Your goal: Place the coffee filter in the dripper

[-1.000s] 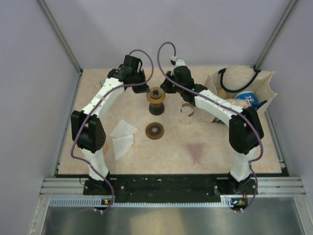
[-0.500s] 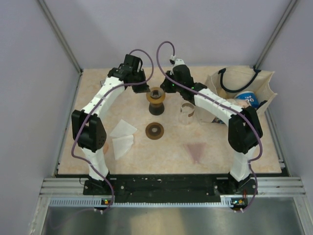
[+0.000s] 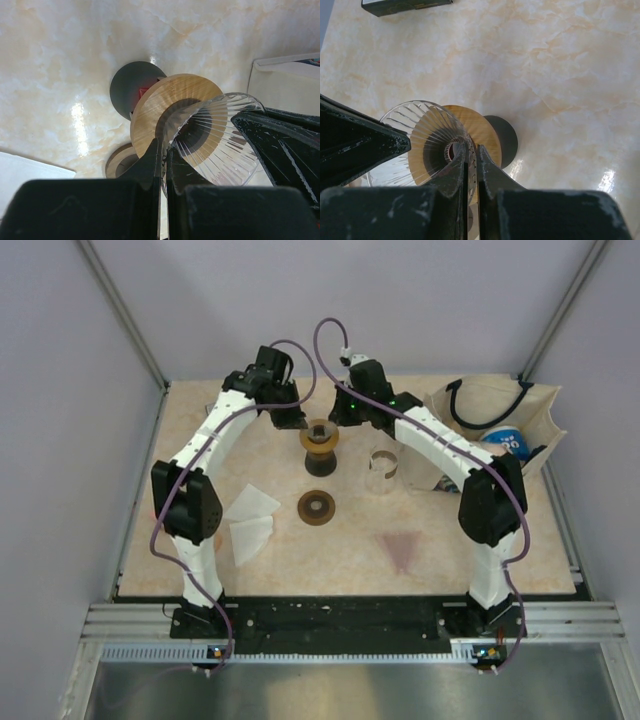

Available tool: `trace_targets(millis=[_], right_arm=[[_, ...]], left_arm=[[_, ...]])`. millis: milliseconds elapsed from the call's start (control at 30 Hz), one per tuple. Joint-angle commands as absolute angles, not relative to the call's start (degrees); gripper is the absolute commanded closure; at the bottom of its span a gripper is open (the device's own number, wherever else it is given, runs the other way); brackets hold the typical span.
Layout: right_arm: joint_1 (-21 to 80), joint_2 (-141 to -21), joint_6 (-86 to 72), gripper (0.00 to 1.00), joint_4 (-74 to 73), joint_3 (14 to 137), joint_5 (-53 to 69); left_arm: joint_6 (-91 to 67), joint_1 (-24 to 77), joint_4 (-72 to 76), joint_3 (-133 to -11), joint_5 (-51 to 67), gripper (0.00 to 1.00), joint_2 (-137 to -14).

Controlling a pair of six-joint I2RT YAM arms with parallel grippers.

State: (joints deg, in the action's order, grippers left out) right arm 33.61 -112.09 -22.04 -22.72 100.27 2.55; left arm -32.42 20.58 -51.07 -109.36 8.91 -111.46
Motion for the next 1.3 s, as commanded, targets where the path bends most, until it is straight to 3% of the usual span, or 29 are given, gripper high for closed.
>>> trace_targets(millis=[0,367,667,833,1167,1200,1267], right_arm=[[33.0,-116.9,-18.4,1.0,-41.7,100.4,-0.2],[33.1,-118.9,-19.2,0.99,-44.3,110.5,2.2],[33.6,-119.2,-19.5,0.81,-45.4,116.4,4.8],[33.8,-118.3,-20.0,0.71,-45.3,116.9,4.7],[33.8,-118.2,-20.8,0.48,-45.8,125.6,3.6],[33.8,-117.8,-20.8,0.45,-46.1,126.3,3.1],[33.8,-115.9,-20.9,0.28,-46.1,126.6,1.5]], left_arm=[[-30.5,21.1,-59.0,-111.1,9.9,1.0,-113.4],[-29.6,21.2,-60.9,-118.9,9.8,0.89,-114.9],[-29.6,21.1,-60.6,-119.8,10.8,0.76,-114.9],[-29.7,21.1,-60.1,-121.2,11.5,0.64,-114.3],[-29.4,21.1,-59.9,-124.7,11.3,0.32,-112.0],[-29.3,21.1,-59.9,-125.1,11.3,0.04,-111.5],[-29.1,21.1,-59.8,-125.2,10.7,0.01,-109.9]])
